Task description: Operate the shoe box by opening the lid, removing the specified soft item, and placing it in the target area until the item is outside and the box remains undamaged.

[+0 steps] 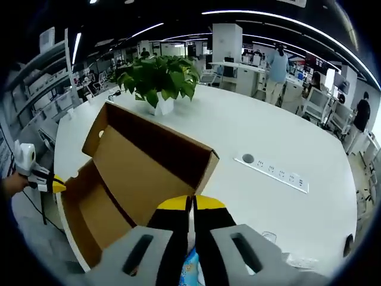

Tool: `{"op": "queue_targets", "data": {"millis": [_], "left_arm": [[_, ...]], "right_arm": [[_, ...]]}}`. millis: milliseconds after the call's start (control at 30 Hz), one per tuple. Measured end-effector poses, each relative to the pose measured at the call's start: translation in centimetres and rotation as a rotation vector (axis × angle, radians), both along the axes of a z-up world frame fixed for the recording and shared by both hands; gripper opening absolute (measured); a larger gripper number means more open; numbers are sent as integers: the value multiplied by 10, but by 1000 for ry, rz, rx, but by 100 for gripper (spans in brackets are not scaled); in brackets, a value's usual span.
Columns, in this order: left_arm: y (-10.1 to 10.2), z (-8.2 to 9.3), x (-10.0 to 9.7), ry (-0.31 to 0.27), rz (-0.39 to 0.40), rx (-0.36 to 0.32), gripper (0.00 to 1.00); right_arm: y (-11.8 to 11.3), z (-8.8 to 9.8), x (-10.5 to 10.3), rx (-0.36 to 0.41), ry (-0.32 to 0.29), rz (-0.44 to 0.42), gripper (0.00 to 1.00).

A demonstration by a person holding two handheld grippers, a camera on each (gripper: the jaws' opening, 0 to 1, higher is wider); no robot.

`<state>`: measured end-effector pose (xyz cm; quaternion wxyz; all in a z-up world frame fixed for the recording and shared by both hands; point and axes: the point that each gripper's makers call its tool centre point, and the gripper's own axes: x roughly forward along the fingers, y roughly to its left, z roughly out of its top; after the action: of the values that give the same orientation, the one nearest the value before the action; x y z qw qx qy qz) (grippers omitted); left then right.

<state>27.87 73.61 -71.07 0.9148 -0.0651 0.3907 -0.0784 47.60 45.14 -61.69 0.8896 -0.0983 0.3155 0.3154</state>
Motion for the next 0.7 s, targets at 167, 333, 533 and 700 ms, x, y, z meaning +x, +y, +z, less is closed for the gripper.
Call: {"op": "queue_targets", "data": {"millis": [167, 333, 533, 700], "left_arm": [[0, 0, 0, -4, -3, -2, 4], [-1, 1, -1, -10, -3, -6, 4], [-1, 1, -1, -15, -9, -3, 4], [-1, 1, -1, -19, -12, -2, 5]], "right_arm": [[0, 6, -7, 10, -21, -5, 0], [-1, 11, -18, 23, -41, -14, 0], [-3, 16, -29, 44, -56, -25, 0], [-3, 18, -38, 55, -67, -37, 0]]}}
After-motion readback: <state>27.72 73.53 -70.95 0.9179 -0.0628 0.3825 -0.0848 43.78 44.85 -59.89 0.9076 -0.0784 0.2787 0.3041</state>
